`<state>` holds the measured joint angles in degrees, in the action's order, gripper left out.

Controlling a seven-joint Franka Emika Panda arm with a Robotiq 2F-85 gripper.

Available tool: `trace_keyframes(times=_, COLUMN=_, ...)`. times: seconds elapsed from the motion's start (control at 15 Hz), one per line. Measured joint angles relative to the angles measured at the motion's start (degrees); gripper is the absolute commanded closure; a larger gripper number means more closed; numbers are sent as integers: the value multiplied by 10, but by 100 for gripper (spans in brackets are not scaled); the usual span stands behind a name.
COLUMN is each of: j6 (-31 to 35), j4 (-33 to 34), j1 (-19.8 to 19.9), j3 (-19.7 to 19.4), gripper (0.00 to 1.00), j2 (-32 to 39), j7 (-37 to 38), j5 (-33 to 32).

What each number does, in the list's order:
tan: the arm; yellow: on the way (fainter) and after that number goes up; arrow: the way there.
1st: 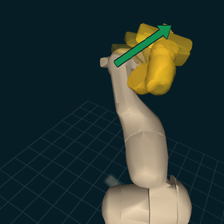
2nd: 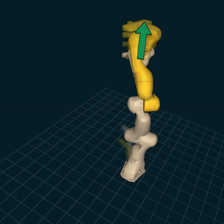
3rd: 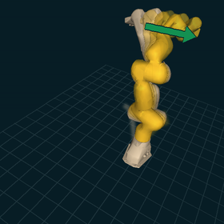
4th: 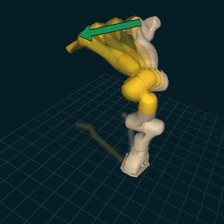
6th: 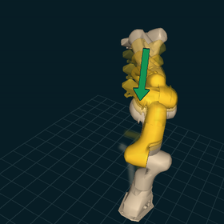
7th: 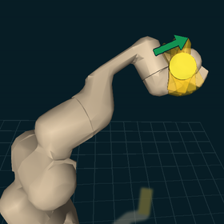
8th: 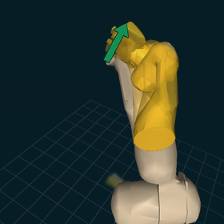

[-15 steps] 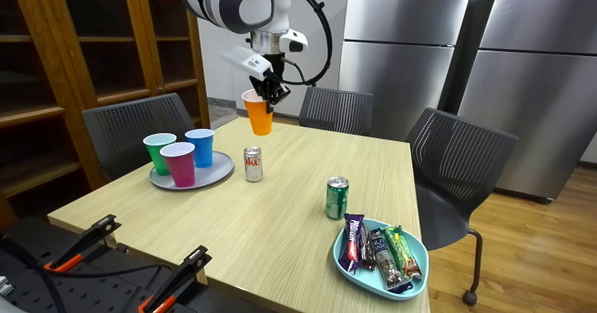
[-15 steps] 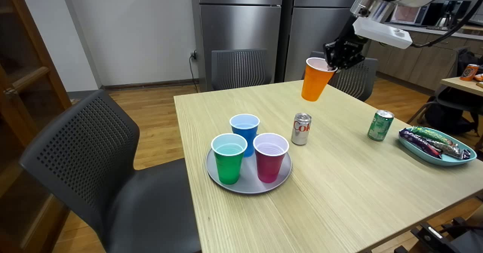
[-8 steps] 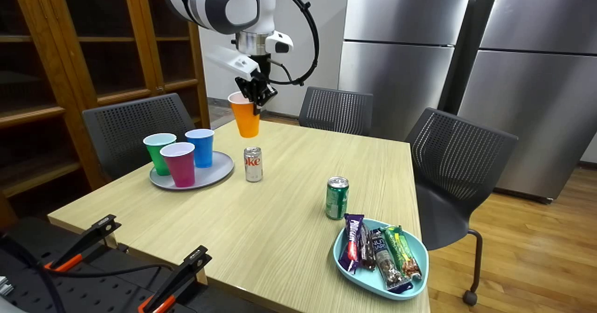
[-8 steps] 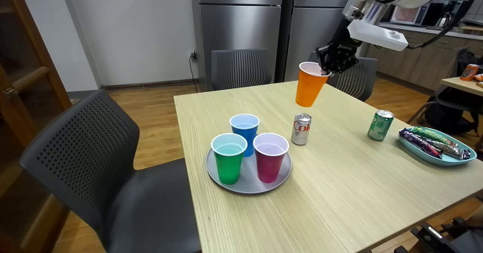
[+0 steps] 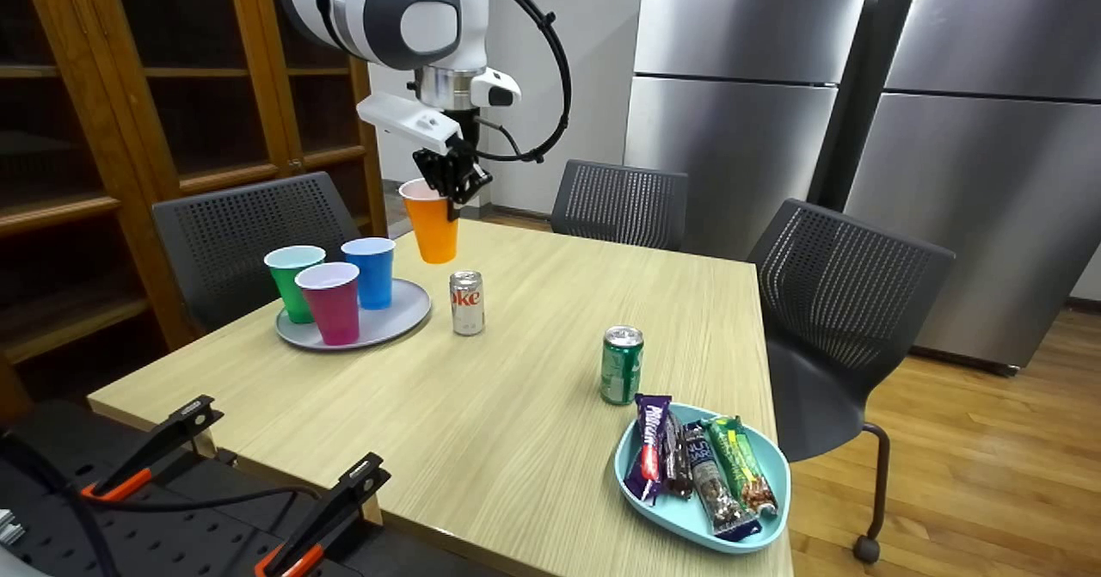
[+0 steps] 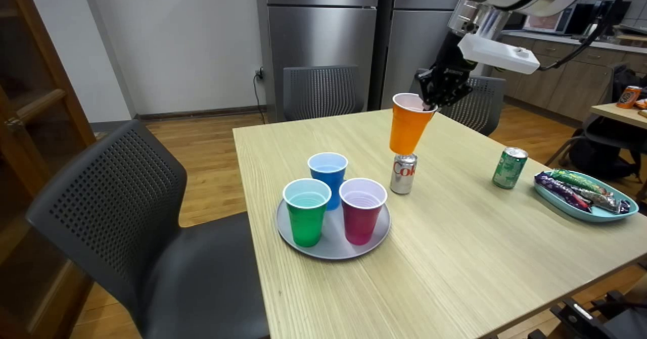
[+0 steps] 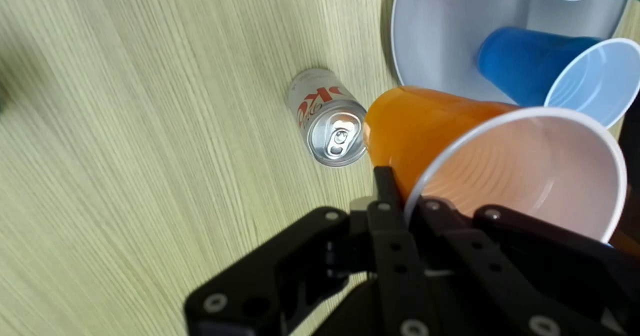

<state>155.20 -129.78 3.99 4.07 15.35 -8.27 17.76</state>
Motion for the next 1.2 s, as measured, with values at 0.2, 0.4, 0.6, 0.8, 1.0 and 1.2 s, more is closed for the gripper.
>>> trace_keyframes(times=0.2, j6=-11, j4=0, j1=-4, j3=1, gripper=99, j2=8, j7=0, j5=0)
trace_keyframes(times=0.4, j6=-15, j4=4, j1=-5, j3=6, gripper=99, j2=21, j7=0, j5=0)
trace_keyframes(times=0.6, j6=-22, j4=15, j1=-5, j3=14, gripper=99, j2=36, j7=0, j5=0)
trace_keyframes(times=0.8, j6=-23, j4=30, j1=-9, j3=17, gripper=99, j2=53, j7=0, j5=0)
trace_keyframes(times=1.0, j6=-23, j4=50, j1=-11, j3=20, gripper=99, j2=76, j7=0, j5=0)
trace_keyframes(times=1.2, j6=-23, j4=73, j1=-11, j3=24, gripper=99, j2=104, j7=0, j5=0)
